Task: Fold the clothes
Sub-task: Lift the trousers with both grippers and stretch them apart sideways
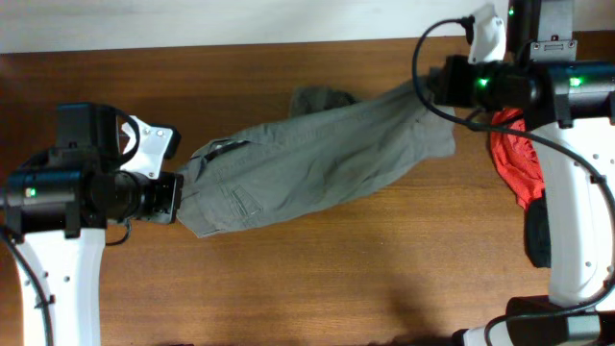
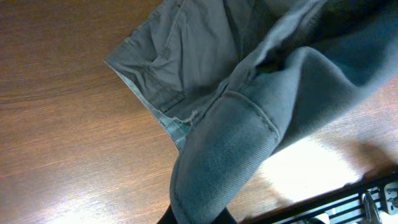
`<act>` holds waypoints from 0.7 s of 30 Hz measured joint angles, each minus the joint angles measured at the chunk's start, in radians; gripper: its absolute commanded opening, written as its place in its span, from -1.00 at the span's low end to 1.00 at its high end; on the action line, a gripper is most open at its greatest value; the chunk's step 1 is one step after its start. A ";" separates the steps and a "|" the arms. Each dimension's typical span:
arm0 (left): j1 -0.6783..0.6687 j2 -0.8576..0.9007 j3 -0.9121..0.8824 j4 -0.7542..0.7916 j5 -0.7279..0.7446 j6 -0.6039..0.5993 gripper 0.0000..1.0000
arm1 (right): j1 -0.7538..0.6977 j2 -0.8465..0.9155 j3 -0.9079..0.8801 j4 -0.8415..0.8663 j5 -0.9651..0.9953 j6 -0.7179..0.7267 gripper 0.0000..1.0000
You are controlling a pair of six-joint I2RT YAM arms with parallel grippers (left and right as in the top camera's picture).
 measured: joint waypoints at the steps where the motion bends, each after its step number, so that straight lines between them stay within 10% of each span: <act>1: 0.000 -0.005 0.000 -0.002 -0.001 0.000 -0.99 | 0.013 0.005 0.000 0.017 0.004 0.000 -0.92; 21: 0.001 -0.006 0.013 0.181 -0.093 -0.052 -0.99 | 0.076 0.122 -0.005 0.219 0.026 0.004 -0.92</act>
